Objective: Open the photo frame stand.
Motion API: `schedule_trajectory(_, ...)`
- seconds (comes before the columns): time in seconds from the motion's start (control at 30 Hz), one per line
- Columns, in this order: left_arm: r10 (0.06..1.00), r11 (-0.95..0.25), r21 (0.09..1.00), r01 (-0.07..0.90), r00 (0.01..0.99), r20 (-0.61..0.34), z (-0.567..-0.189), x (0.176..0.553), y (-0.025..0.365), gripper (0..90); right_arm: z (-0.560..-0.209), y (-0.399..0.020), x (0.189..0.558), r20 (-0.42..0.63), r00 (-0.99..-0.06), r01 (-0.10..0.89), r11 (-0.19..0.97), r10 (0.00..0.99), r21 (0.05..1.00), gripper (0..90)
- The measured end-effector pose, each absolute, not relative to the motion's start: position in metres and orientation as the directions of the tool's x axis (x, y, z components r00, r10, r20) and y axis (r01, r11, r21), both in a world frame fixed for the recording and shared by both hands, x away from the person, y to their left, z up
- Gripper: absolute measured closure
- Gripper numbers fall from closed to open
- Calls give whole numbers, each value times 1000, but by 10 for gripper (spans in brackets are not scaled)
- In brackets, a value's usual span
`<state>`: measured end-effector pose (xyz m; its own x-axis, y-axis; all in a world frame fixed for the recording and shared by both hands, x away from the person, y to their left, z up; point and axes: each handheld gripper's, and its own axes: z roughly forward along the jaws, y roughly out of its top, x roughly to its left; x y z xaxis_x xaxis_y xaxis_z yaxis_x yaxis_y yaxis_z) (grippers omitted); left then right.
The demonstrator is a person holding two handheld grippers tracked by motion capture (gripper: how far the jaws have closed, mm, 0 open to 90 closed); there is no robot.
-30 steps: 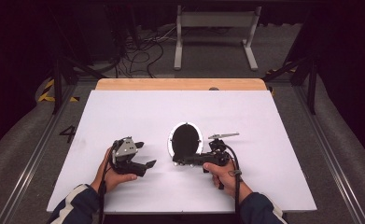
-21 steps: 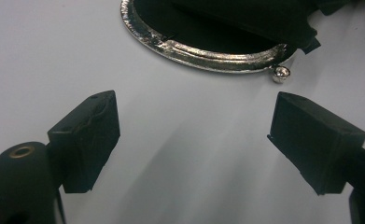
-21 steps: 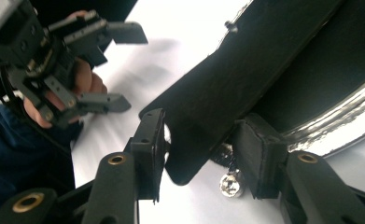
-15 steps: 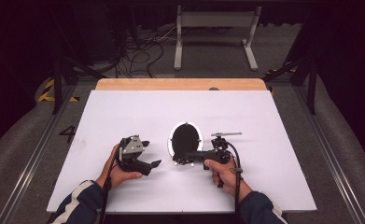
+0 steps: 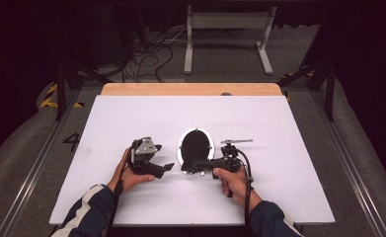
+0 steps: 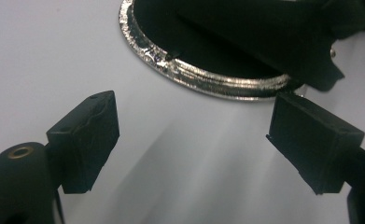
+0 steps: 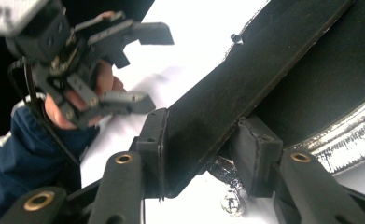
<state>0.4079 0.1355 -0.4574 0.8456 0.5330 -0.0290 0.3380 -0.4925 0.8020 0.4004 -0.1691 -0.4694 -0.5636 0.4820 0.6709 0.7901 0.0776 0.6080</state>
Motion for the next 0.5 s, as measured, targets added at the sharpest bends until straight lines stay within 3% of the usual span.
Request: schedule_trajectory(0.5, 520, -428, 797, 426, 837, -168, -462, 441, 119, 170, -465, -164, 394, 514, -722, 643, 175, 464, 746, 620)
